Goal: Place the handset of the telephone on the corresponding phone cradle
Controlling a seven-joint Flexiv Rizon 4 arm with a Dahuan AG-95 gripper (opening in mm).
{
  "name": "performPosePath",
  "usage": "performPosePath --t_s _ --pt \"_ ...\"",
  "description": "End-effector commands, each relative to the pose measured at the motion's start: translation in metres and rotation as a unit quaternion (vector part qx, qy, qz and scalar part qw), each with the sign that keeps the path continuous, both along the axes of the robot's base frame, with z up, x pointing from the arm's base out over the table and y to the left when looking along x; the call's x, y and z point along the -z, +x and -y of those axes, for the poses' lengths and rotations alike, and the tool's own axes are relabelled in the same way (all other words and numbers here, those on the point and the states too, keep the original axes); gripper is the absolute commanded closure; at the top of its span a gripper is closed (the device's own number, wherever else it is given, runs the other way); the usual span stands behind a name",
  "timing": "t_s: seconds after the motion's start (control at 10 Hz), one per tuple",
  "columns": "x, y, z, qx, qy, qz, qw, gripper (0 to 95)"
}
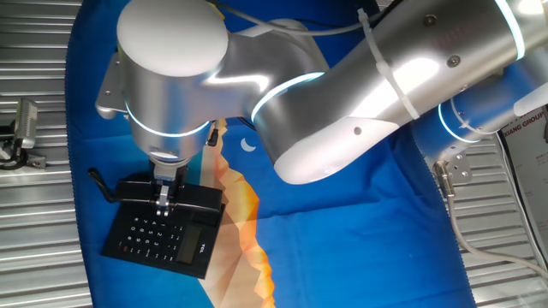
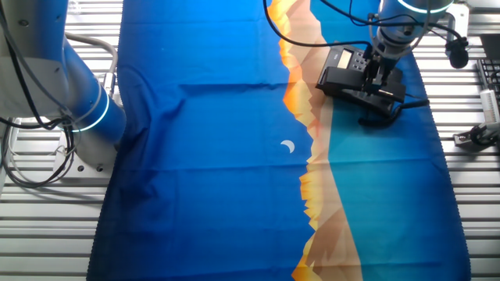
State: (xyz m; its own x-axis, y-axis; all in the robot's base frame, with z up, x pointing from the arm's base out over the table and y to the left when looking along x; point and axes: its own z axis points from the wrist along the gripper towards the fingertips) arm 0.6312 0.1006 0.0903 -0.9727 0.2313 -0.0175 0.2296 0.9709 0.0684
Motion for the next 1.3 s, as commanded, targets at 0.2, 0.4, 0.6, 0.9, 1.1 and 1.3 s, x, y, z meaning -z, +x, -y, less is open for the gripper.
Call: performPosePath --t_s 0.2,0.4,0.6,0.9,1.1,1.3 --pt "0.0003 0.0003 0.0002 -0.02 -0.006 0.002 0.9998 95.0" --pt "0.0003 0.0003 0.0002 -0.018 -0.005 0.003 0.9998 95.0" --pt "0.0003 0.0003 0.0002 -0.015 -0.001 0.001 0.9999 95.0" --pt "0.0003 0.0003 0.0002 -0.018 0.0 0.001 0.9998 95.0" --pt "0.0003 0.0003 0.0002 -0.011 0.003 0.002 0.9999 95.0" --pt "0.0003 0.0003 0.0002 0.013 0.009 0.002 0.9999 95.0"
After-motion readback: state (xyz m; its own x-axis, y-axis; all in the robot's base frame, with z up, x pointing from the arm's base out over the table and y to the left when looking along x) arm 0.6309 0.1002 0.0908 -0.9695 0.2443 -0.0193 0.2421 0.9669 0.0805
